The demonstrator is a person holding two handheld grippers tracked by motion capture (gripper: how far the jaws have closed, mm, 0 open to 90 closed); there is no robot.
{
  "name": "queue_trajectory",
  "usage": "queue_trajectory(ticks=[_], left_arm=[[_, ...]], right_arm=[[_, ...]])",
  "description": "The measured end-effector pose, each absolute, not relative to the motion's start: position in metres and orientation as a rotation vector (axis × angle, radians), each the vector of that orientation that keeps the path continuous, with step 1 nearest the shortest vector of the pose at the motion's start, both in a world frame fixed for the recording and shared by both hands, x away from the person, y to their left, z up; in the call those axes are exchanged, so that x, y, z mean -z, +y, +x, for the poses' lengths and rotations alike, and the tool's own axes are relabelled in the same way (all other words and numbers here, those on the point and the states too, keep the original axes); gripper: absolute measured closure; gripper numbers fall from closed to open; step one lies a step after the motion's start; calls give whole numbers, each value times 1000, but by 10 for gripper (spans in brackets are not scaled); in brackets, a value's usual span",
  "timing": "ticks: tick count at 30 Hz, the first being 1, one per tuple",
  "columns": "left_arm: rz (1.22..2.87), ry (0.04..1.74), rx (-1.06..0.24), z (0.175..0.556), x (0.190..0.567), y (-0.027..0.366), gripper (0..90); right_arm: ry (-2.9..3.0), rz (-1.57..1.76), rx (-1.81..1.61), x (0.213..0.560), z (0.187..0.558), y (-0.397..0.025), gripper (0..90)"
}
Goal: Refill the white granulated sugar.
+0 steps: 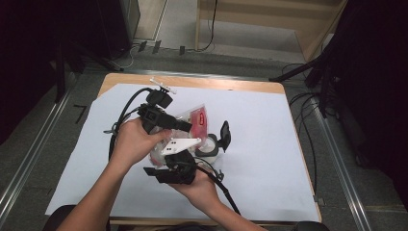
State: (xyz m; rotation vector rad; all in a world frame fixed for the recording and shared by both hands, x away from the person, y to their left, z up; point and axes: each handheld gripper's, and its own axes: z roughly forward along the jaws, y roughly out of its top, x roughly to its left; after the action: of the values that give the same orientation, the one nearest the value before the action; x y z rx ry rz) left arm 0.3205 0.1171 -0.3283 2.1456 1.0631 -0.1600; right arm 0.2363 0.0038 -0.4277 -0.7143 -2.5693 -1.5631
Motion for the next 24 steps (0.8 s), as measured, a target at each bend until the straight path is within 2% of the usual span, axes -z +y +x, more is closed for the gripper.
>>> queue_trajectory(ticks=[24], left_arm=[[2146, 1058, 155, 321, 325, 115, 724]], right_arm=[[-2522, -741, 1574, 424, 236, 4, 637]])
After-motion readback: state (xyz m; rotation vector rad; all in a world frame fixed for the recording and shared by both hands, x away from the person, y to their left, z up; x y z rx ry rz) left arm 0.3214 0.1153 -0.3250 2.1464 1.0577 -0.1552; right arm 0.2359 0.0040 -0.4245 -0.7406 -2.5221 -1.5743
